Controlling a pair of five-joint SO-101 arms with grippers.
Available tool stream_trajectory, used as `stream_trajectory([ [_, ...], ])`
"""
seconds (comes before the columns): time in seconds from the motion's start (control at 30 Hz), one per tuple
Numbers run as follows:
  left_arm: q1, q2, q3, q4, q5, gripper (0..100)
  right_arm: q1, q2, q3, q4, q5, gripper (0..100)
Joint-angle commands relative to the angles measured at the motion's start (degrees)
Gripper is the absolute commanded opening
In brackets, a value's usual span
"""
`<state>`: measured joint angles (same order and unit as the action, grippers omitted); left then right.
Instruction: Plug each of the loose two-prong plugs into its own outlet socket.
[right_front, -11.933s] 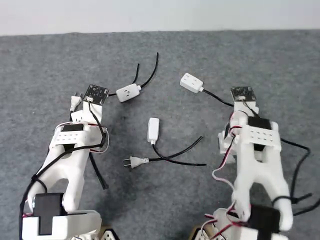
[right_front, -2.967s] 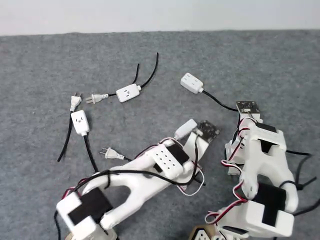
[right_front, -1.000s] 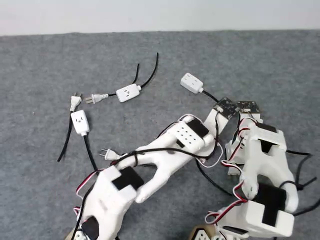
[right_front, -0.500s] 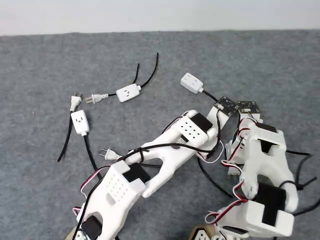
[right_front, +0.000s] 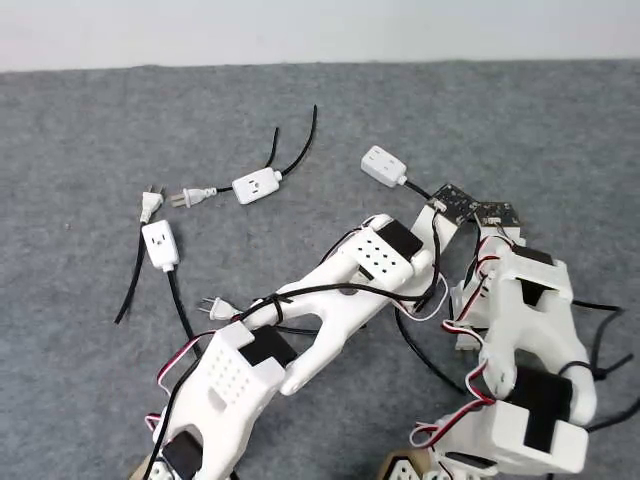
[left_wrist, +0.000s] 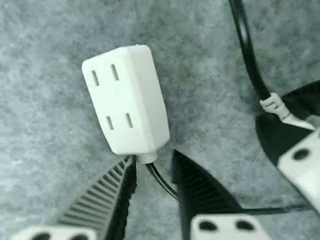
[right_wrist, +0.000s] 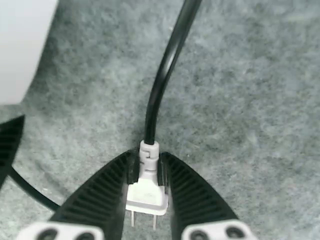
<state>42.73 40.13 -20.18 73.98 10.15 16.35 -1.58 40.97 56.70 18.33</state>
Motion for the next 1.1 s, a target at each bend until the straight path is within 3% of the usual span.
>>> stream_trajectory([
  [0.0, -0.44, -4.31, -2.42, 0.53, 1.41, 19, 1.19, 0.22, -3.25, -1.27, 0.35, 0.8],
  [0.57, -0.53, -10.99, -2.24, 2.11, 3.43, 21, 1.19, 0.22, -3.25, -1.27, 0.44, 0.8],
  [0.7, -3.34, -11.96, -2.51, 1.85, 5.19, 21, 1.10, 0.31, -3.25, -1.27, 0.35, 0.8],
  [0.83, -7.30, -11.60, -2.15, -2.11, 9.32, 21, 1.10, 0.31, -3.25, -1.36, 0.26, 0.8],
  [1.07, -8.70, -4.66, -2.68, -8.00, 10.02, 21, 0.57, 0.31, -3.25, -1.36, 0.26, 0.8],
])
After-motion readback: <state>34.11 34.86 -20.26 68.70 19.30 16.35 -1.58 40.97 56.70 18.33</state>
